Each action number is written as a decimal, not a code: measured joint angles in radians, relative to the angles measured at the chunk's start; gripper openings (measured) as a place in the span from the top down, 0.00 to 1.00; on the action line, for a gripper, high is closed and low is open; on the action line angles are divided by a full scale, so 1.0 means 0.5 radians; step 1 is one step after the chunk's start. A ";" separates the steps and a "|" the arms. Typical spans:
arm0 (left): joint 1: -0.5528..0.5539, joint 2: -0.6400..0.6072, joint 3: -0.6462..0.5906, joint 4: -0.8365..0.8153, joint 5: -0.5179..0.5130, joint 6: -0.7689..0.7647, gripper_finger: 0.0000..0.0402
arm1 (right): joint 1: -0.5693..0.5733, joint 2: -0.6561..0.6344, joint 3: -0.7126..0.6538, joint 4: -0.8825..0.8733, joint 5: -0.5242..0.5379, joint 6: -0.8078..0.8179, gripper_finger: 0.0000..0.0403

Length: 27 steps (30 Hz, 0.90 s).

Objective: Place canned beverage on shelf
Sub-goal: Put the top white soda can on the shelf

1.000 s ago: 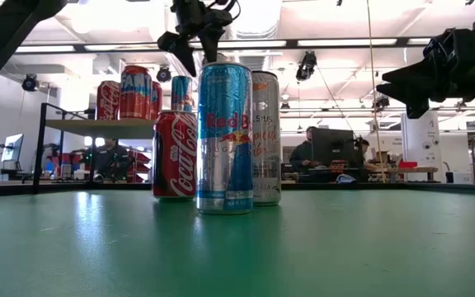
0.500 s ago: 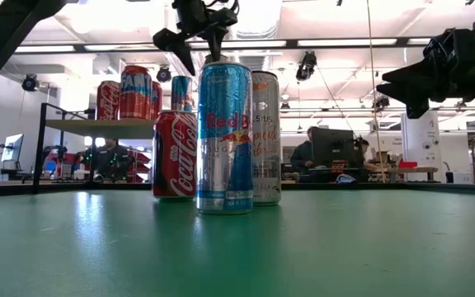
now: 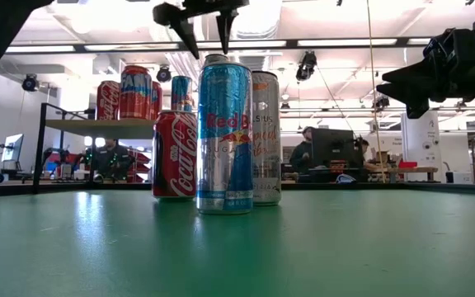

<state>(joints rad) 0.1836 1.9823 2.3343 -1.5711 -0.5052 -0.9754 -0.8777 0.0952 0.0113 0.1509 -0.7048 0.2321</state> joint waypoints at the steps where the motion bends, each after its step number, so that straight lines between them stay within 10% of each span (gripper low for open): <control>1: -0.038 -0.001 -0.013 0.001 -0.078 -0.049 0.28 | 0.000 0.000 0.000 0.000 0.000 0.000 0.60; 18: -0.347 0.012 -0.740 0.408 -1.298 -0.768 0.28 | 0.000 0.000 0.000 -0.010 0.000 0.000 0.60; 27: -0.339 0.013 -0.967 0.513 -1.580 -1.023 0.28 | 0.000 0.000 0.000 -0.011 0.000 0.000 0.60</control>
<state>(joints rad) 0.0139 1.9890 1.8509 -1.3147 -1.2953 -1.4869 -0.8776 0.0952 0.0113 0.1452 -0.7048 0.2321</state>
